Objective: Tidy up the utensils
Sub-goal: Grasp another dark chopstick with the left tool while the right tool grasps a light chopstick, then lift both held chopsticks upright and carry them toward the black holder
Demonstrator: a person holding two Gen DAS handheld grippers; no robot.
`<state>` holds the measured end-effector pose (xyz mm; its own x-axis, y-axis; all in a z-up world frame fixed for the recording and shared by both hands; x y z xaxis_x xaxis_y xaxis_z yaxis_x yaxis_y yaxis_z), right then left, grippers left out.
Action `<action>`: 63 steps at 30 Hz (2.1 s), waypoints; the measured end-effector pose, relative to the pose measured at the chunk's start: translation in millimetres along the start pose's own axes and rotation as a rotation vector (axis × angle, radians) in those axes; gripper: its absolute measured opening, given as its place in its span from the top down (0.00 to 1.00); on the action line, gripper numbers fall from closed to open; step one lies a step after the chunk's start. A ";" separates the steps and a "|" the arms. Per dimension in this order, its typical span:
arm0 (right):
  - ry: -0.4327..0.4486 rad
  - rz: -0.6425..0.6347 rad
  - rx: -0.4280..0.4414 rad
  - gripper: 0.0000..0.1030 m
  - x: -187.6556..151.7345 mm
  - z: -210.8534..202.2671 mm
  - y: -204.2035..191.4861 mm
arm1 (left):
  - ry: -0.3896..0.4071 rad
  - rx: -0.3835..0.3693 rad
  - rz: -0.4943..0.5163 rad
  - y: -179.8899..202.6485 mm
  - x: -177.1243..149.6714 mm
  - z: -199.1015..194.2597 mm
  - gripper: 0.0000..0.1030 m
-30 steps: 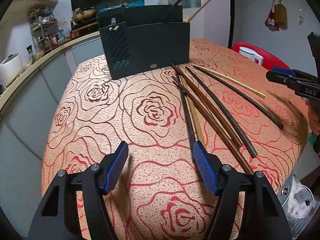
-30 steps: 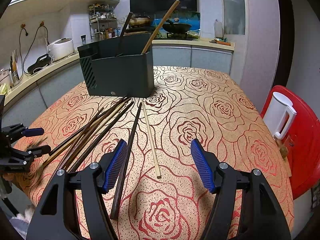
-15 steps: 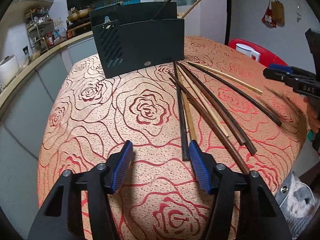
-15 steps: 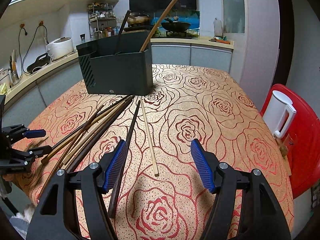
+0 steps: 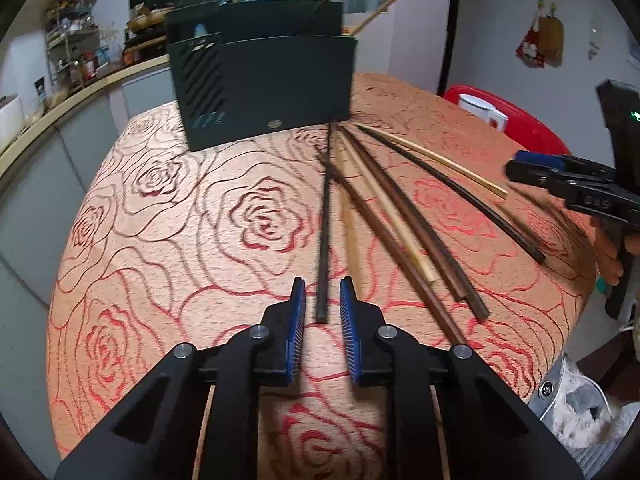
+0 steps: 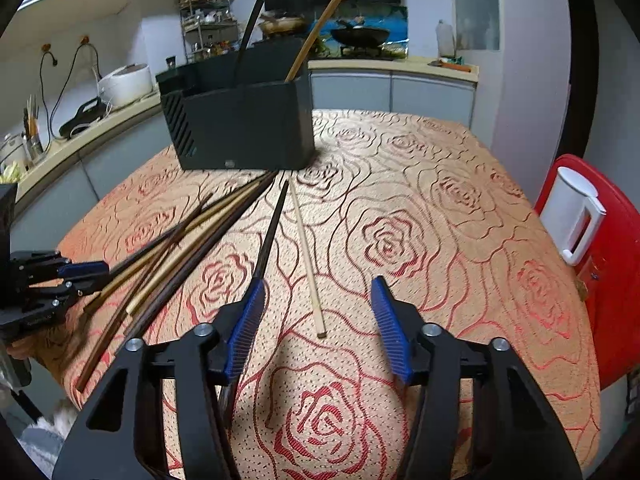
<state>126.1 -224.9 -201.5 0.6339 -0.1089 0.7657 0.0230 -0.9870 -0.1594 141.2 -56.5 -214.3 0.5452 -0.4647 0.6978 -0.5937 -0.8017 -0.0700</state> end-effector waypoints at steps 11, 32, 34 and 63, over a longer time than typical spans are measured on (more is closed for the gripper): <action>-0.055 -0.020 0.012 0.68 -10.7 18.1 -1.0 | 0.006 0.011 -0.012 -1.6 -1.0 -1.2 0.93; -0.088 -0.109 -0.023 0.94 -14.3 24.1 -15.1 | 0.022 0.064 -0.023 -11.0 0.1 -17.6 0.93; -0.092 -0.087 -0.012 0.94 -13.5 21.2 -12.5 | 0.028 0.078 -0.016 -11.4 1.4 -22.5 0.93; -0.052 0.037 0.079 0.94 11.3 -23.4 -3.3 | 0.221 0.158 0.014 -19.5 62.3 -120.6 0.93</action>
<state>115.1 -225.6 -177.8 0.6748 -0.1370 0.7252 0.0580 -0.9698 -0.2371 115.3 -24.5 -83.4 0.3843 -0.3967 0.8336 -0.4915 -0.8523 -0.1790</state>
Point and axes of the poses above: each gripper's, at about its wrist camera, not at the fingertips, and z roughly the way its jaws point, y to its right, x to its top, the point moved 5 cm from there along z, roughly the way its jaws point, and after that the axes turned 6 degrees about z, right-handed, at the moved point
